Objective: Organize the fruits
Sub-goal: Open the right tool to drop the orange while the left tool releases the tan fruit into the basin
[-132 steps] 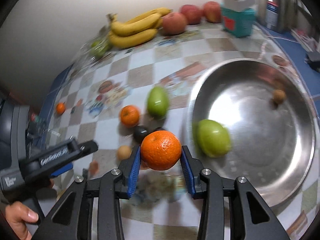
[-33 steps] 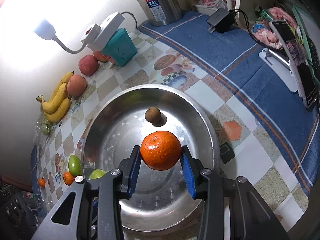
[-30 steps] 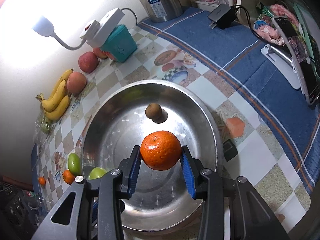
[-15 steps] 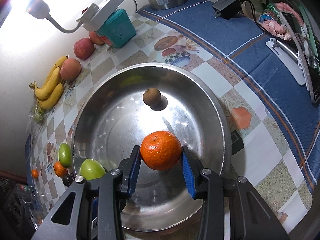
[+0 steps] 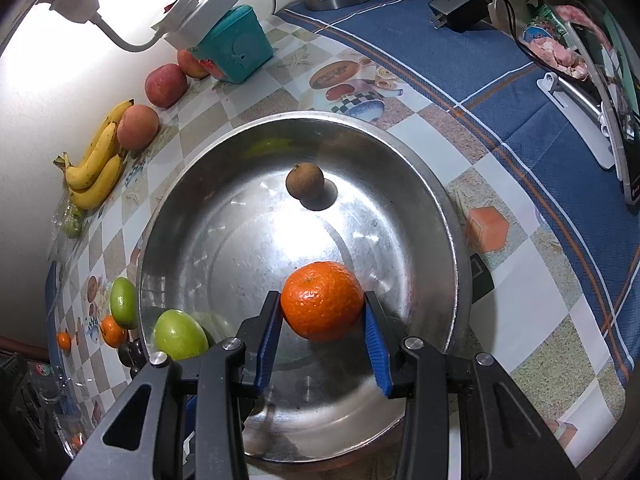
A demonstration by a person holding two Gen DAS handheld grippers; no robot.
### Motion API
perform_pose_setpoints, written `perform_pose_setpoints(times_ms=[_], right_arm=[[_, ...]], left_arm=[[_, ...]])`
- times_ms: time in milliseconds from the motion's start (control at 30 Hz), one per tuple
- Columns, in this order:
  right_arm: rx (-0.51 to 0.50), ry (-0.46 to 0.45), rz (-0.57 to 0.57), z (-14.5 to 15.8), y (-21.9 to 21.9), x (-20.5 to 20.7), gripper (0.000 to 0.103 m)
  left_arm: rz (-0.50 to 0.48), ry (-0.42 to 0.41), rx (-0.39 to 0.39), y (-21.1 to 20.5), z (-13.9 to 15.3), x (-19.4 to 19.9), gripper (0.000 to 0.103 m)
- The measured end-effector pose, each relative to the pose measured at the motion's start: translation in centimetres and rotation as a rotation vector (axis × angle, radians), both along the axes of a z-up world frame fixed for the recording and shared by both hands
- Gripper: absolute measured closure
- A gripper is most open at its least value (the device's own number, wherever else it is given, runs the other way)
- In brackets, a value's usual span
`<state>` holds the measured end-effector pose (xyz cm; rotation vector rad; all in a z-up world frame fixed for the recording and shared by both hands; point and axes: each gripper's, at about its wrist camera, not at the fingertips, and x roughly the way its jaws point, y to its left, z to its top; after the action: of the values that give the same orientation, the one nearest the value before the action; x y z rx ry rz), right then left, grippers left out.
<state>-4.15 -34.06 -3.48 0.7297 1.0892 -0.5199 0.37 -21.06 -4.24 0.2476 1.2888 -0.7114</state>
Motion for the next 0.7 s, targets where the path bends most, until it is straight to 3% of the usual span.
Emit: perform_pose_setpoints(times_ms=[133,267,700], right_arm=[[-0.002,0.001,0.002,0.0,0.1,0.0,0.061],[-0.006,0.001,0.003,0.1,0.1,0.0,0.061],[-0.035,-0.072,-0.001,2.1,0.3,-0.1,0.053]], left_arm=[[-0.002,0.001,-0.002,0.0,0.1,0.0,0.073],[-0.003,-0.001,-0.002,-0.1,0.2,-0.1,0.061],[-0.011,-0.033,-0.019,0.0,1.5,-0.3,0.057]])
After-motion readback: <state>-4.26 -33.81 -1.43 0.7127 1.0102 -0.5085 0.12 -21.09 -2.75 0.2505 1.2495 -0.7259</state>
